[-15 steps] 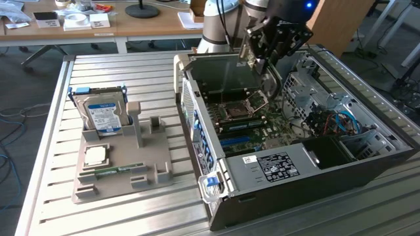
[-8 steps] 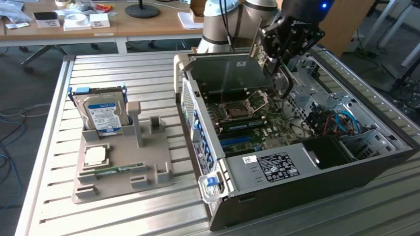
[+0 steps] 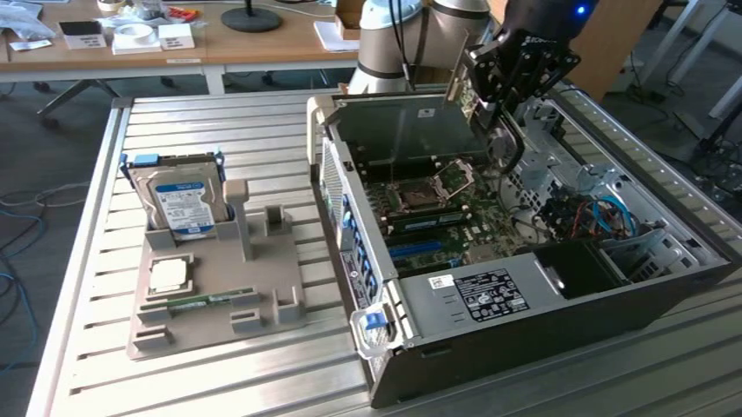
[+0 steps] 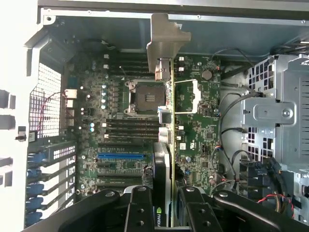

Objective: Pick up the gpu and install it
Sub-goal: 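Pick up the gpu and move the gpu toward the slot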

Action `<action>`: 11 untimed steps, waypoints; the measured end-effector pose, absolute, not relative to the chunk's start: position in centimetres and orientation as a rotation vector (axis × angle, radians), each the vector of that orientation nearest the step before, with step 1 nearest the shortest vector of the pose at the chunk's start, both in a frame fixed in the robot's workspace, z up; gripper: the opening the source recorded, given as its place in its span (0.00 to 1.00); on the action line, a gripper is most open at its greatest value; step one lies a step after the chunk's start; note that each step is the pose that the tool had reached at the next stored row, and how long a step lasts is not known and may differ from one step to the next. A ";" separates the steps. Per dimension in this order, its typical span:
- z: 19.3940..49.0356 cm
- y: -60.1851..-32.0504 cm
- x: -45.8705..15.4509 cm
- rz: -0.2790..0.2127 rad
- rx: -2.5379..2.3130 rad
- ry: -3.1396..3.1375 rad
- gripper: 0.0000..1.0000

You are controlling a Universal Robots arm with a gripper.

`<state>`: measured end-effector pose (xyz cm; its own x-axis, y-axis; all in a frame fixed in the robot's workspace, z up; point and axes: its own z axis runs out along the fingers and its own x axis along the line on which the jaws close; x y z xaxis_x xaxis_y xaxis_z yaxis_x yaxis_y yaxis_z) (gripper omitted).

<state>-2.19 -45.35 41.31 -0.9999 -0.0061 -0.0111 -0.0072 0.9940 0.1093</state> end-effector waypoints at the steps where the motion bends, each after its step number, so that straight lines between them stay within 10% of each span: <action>1: 41.3 -45.4 -2.2 0.171 -0.010 3.126 0.27; 11: 41.3 -45.4 -2.2 0.171 -0.010 3.126 0.27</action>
<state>-2.19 -45.35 41.31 -0.9999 -0.0060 -0.0111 -0.0072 0.9940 0.1092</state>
